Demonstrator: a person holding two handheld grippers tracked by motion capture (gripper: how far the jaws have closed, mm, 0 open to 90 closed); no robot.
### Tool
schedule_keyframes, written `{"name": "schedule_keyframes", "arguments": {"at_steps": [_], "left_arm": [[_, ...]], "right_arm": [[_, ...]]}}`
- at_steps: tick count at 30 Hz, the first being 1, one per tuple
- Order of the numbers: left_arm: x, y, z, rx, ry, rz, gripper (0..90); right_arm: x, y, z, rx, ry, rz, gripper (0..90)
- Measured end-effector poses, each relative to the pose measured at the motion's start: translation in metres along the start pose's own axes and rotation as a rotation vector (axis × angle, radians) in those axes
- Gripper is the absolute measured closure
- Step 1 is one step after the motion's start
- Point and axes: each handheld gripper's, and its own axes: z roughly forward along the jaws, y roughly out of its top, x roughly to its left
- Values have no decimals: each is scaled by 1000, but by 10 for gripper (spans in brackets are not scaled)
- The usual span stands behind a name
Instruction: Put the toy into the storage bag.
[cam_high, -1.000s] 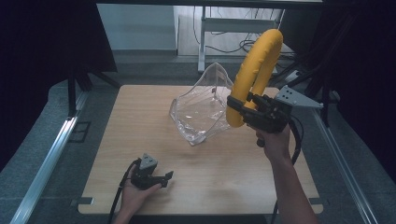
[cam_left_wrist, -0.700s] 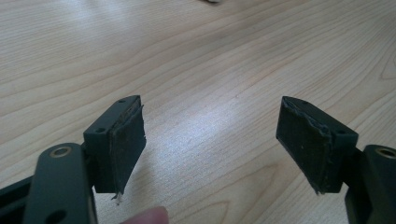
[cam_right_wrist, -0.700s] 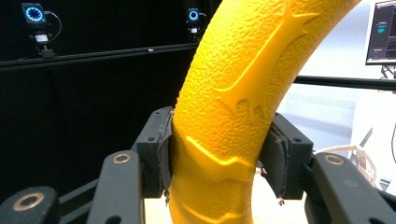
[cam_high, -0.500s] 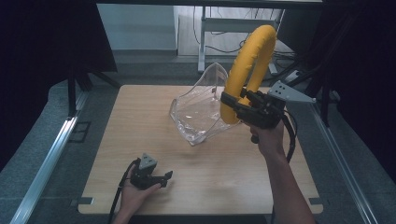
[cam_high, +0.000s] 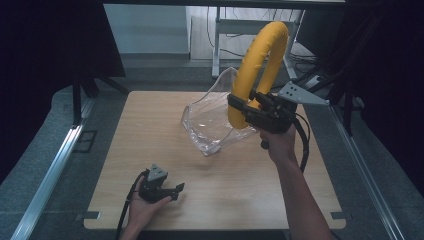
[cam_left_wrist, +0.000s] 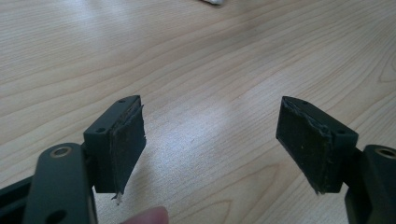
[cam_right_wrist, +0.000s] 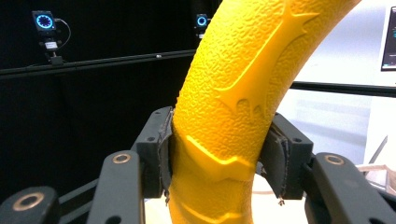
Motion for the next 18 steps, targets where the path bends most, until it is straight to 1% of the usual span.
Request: {"name": "schedule_keyframes", "arguments": {"at_steps": [7, 9, 18], "left_arm": [[0, 0, 0, 0, -1, 0, 239], [0, 0, 0, 0, 0, 2, 239], [1, 0, -1, -1, 3, 0, 239]], "right_arm": [[2, 1, 8, 3, 8, -3, 486], [3, 1, 13, 4, 15, 4, 486], [5, 1, 26, 4, 32, 0, 486]]}}
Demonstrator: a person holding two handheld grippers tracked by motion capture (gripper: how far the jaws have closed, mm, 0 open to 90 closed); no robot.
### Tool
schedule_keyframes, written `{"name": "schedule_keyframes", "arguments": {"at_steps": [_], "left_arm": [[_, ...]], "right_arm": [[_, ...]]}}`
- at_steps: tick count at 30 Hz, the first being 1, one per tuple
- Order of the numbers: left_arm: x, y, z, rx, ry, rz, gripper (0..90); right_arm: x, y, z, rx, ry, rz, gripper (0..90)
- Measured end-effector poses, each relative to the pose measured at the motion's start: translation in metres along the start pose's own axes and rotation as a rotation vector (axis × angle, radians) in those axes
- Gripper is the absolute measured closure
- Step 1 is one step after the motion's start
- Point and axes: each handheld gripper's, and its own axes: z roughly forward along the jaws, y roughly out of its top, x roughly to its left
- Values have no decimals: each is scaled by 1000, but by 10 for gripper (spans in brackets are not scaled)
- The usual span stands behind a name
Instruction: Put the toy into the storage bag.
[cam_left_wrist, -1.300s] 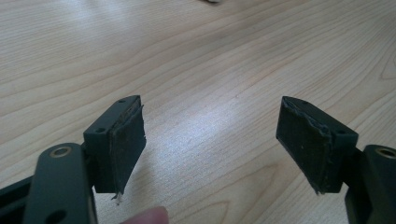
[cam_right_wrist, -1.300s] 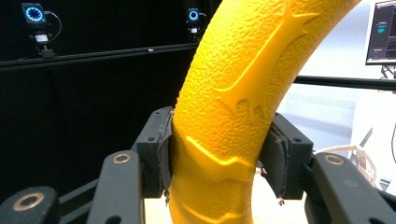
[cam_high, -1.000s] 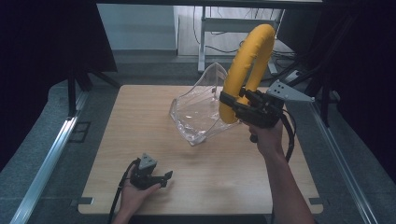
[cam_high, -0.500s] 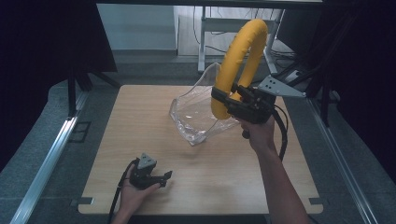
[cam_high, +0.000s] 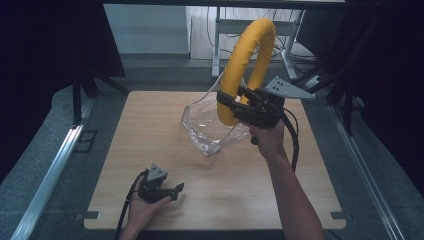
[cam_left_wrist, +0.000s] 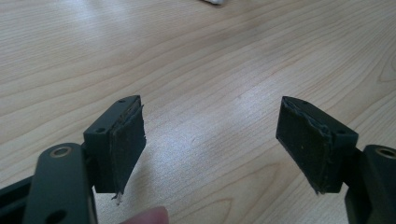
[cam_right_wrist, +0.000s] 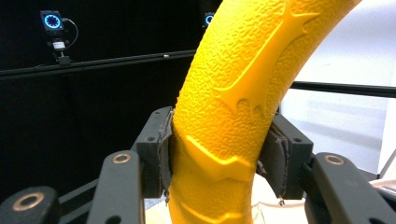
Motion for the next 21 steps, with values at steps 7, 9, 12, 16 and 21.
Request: {"name": "schedule_keyframes", "arguments": {"at_steps": [7, 9, 12, 16, 21], "left_arm": [[0, 0, 0, -1, 0, 1, 239], [0, 0, 0, -1, 0, 1, 238], [1, 0, 0, -4, 0, 3, 239], [1, -1, 0, 0, 0, 2, 239], [1, -1, 0, -1, 1, -8, 239]], "right_arm": [[2, -1, 10, 2, 12, 2, 486], [2, -2, 13, 3, 16, 3, 486], [3, -5, 18, 8, 21, 11, 486], [2, -8, 24, 13, 29, 15, 486], [4, -13, 29, 14, 46, 9, 485]]}}
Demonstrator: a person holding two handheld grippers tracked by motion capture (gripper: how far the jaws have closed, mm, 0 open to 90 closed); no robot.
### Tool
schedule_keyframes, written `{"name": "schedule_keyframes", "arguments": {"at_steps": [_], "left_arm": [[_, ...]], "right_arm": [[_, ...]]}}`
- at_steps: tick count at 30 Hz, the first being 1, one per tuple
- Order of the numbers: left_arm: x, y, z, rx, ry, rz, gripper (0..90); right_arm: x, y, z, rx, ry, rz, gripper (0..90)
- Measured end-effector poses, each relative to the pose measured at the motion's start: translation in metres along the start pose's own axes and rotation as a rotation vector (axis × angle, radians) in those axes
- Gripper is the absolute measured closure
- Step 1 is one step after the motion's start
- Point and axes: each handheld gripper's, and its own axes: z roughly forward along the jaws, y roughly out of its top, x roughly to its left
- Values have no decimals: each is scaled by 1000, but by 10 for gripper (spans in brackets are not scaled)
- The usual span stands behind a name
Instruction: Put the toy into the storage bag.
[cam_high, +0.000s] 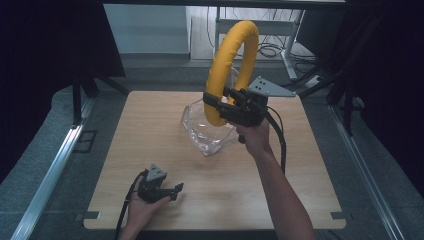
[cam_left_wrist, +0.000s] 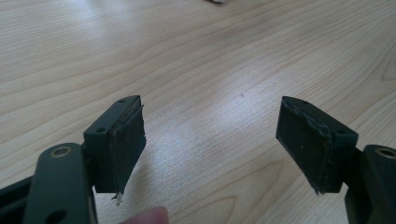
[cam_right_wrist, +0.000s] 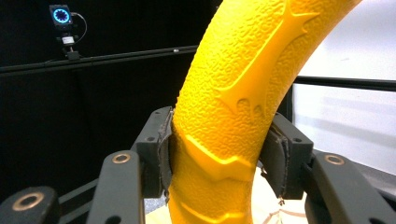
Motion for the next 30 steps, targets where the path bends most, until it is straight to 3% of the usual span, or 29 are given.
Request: {"name": "schedule_keyframes", "arguments": {"at_steps": [30], "left_arm": [[0, -1, 1, 7, 0, 16, 238]], "right_arm": [[-11, -39, 24, 53, 23, 50, 485]]}}
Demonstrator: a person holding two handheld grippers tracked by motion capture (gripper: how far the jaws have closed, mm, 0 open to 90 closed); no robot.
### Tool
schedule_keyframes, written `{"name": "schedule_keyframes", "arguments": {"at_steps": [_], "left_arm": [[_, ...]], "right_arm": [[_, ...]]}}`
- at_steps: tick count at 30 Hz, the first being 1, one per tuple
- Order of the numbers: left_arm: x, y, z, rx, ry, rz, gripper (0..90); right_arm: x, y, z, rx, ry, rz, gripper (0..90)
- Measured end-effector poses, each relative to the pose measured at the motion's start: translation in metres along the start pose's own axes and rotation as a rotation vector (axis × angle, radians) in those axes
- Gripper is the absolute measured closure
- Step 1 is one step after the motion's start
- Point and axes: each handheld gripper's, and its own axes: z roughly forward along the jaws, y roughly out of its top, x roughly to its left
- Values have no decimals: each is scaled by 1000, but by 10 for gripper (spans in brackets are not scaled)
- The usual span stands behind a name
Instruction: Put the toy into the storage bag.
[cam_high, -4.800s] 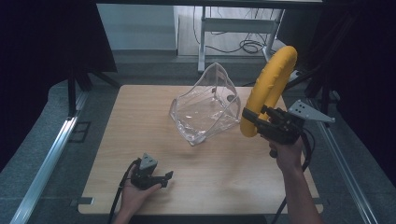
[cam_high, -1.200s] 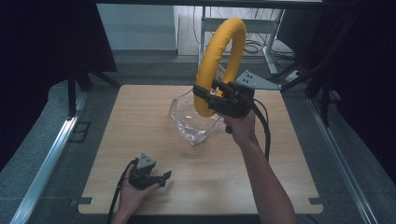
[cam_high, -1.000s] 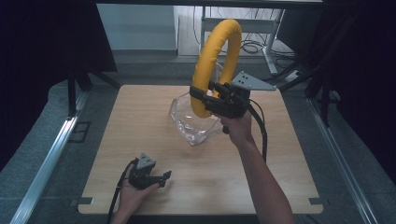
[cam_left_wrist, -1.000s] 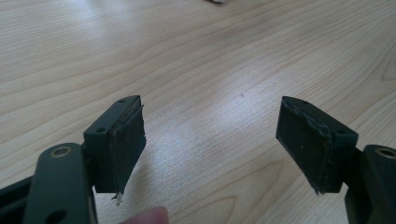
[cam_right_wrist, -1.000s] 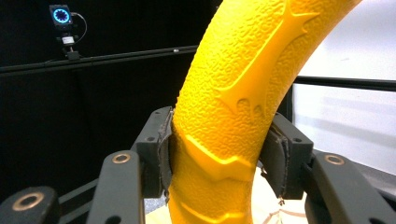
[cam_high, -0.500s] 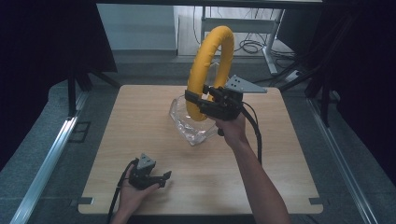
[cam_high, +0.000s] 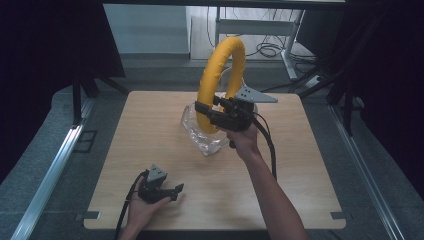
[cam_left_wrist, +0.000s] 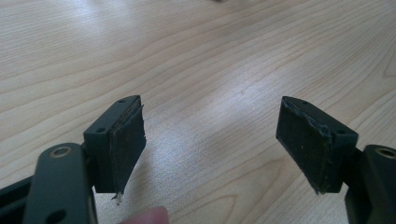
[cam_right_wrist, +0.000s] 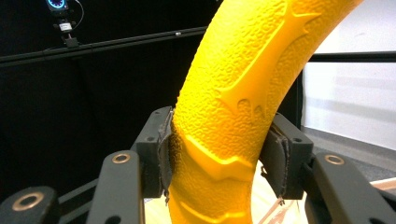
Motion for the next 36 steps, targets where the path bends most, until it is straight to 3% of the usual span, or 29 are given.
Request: {"name": "schedule_keyframes", "arguments": {"at_steps": [36], "left_arm": [[-2, -1, 4, 11, -5, 8, 238]], "right_arm": [[-17, -39, 12, 32, -9, 68, 484]]}}
